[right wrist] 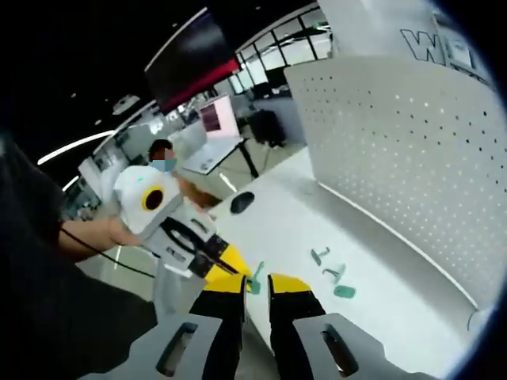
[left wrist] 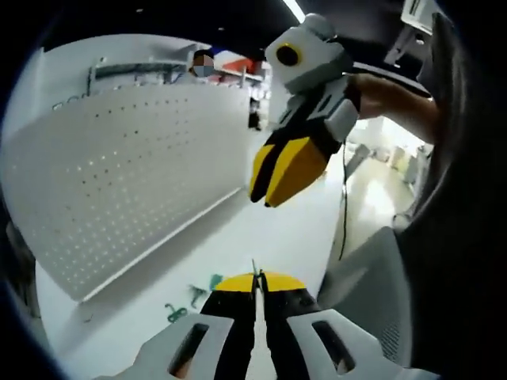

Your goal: Insert the hook assembly into the mounting plate slot until the hook locks in place.

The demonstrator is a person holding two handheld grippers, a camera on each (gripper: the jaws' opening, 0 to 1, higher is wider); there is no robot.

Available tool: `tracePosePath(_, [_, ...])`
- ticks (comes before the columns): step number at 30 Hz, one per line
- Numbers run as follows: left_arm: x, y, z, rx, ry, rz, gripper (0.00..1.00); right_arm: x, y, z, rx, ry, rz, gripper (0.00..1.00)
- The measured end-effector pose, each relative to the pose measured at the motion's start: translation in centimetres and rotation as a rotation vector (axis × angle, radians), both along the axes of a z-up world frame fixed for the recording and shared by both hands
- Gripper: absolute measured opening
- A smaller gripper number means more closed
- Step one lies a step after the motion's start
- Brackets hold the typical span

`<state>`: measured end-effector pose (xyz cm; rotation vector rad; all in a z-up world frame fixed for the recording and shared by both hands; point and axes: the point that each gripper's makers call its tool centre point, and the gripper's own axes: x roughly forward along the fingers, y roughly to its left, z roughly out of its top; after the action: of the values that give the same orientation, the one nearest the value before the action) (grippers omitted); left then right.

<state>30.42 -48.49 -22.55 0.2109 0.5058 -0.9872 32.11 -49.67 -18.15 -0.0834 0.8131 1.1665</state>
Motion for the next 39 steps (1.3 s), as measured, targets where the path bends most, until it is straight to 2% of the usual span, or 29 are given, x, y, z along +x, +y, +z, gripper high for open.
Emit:
tracePosePath(6, [0.8,0.3,0.0,0.035,-0.055,0.004,0.02,0.7,0.2,-0.9,-0.036,0.008,0.001,0.09])
tracePosePath(12, [1.4,-0.1,0.1,0.069,-0.104,-0.007,0.02,2.5,1.2,-1.8,-0.029,0.089,-0.025,0.08])
tracePosePath(16, [1.6,-0.5,0.0,0.102,-0.134,-0.023,0.02,3.5,2.2,-2.7,-0.053,0.116,-0.012,0.08])
tracePosePath(18, [1.7,-0.6,0.0,0.112,-0.14,-0.028,0.02,3.8,2.8,-3.2,-0.07,0.149,0.003,0.08])
tracePosePath(19, [1.8,-0.6,-0.1,0.122,-0.147,-0.031,0.02,3.5,2.9,-3.7,-0.092,0.203,0.012,0.08])
tracePosePath(22, [1.8,-0.6,0.0,0.147,-0.166,-0.041,0.02,3.4,3.6,-4.6,-0.119,0.241,0.033,0.09])
tracePosePath(24, [1.8,-0.6,-0.1,0.167,-0.175,-0.049,0.02,2.6,4.0,-5.5,-0.148,0.304,0.059,0.09])
tracePosePath(26, [1.7,-0.6,-0.2,0.195,-0.187,-0.057,0.02,2.4,4.1,-6.2,-0.176,0.342,0.063,0.08])
tracePosePath(28, [1.6,-0.6,-0.4,0.213,-0.197,-0.067,0.02,2.7,4.3,-6.8,-0.194,0.341,0.066,0.09])
tracePosePath(29, [1.5,-0.6,-0.4,0.211,-0.19,-0.068,0.02,2.6,4.4,-6.9,-0.193,0.36,0.07,0.09])
tracePosePath(30, [1.4,-0.7,-0.4,0.206,-0.192,-0.07,0.02,2.3,4.5,-7.0,-0.19,0.413,0.059,0.09])
tracePosePath(32, [1.4,-0.8,-0.2,0.201,-0.197,-0.073,0.02,2.5,4.6,-7.3,-0.193,0.418,0.058,0.09])
tracePosePath(35, [1.3,-1.0,-0.2,0.197,-0.192,-0.078,0.02,1.9,4.8,-7.4,-0.195,0.478,0.055,0.04])
tracePosePath(37, [1.4,-1.1,-0.2,0.203,-0.193,-0.08,0.02,1.9,4.8,-7.3,-0.195,0.466,0.052,0.03])
tracePosePath(39, [1.3,-1.1,-0.3,0.202,-0.187,-0.081,0.02,1.8,4.8,-7.2,-0.188,0.479,0.048,0.02])
